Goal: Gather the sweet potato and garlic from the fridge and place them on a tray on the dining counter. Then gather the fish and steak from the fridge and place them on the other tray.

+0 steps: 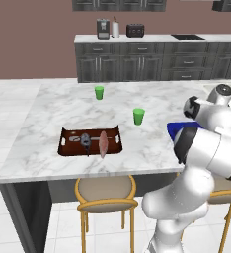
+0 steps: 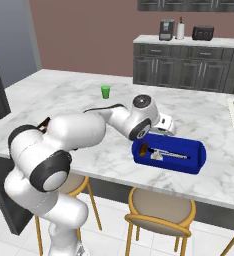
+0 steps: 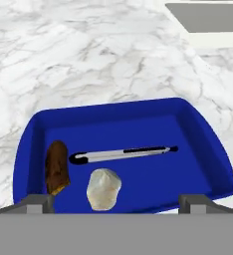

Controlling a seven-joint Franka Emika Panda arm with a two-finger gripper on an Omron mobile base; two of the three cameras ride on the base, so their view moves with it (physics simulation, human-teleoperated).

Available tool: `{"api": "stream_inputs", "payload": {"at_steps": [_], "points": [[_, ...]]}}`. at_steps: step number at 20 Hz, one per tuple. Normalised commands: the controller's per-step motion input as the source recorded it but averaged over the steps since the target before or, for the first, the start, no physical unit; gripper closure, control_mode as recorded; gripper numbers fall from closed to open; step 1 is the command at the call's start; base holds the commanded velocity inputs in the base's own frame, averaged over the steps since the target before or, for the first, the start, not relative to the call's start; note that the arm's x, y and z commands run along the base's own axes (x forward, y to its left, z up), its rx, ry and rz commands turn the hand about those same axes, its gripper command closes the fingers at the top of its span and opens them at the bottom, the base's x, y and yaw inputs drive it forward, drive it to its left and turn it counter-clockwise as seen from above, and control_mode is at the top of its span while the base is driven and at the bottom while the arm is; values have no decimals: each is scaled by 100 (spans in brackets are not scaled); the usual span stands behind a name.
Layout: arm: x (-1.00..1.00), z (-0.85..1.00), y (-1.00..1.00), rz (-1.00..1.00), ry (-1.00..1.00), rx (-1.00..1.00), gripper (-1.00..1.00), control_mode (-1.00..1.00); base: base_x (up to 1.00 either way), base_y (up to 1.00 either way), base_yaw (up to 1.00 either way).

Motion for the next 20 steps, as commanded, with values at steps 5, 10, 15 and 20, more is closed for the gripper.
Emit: {"api": "stream_inputs", "payload": {"at_steps": [5,10,15,20], "points": [[-62,66,27,0,0,-4,-100,-100,0,0,0],[-71,57,35,0,0,-5,-100,-100,0,0,0],[-74,41,43,0,0,-7,-100,-100,0,0,0],[-81,20,45,0,-2,-9,-100,-100,0,0,0]]}}
